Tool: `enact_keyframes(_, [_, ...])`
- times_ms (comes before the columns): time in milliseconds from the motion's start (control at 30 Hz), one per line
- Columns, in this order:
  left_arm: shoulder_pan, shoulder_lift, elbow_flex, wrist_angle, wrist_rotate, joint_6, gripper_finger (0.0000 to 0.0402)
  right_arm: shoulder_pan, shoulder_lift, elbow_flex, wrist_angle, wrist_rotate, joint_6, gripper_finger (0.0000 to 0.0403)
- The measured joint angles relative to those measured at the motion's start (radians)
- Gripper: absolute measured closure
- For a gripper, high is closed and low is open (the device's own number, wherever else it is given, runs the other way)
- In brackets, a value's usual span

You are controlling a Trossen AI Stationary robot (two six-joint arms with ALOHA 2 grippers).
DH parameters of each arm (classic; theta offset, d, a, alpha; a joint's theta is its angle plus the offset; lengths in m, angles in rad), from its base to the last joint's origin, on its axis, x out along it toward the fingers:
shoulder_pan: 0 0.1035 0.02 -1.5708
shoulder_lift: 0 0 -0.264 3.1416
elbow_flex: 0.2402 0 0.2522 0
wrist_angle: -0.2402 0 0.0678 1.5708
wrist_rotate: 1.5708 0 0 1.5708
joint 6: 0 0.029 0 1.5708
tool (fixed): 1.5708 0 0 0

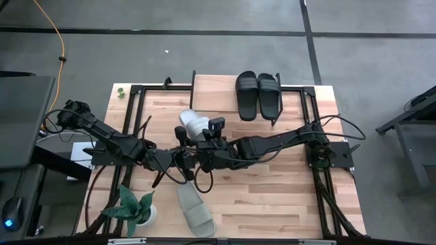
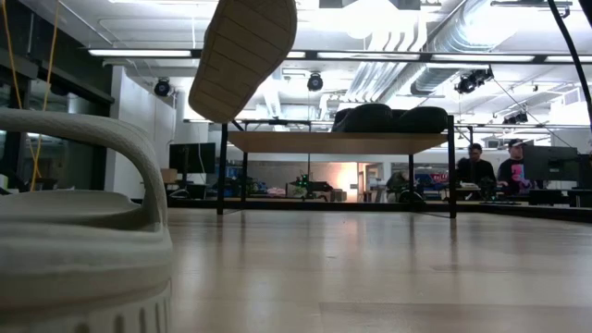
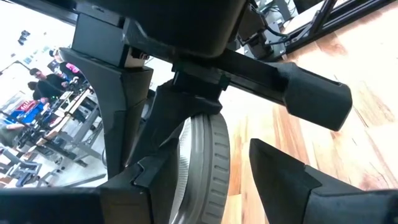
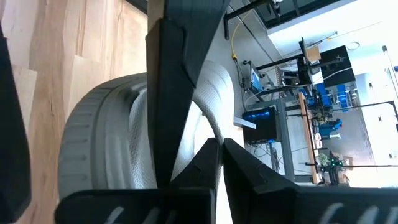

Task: Pick and place slides into the shelf
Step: Put the right gray slide on the shelf

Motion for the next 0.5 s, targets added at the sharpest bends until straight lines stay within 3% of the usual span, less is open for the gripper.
enact_keyframes(200, [0.001,0.0,0.0,0.0,-0.003,0.0,0.0243,0.0,0.0,0.0,0.001,-0.003,0.0,0.0403])
enact_keyframes(500, [0.001,0.0,0.0,0.001,-0.003,0.012,0.0376,0.0,0.0,0.0,0.001,-0.011,-0.003,0.0403])
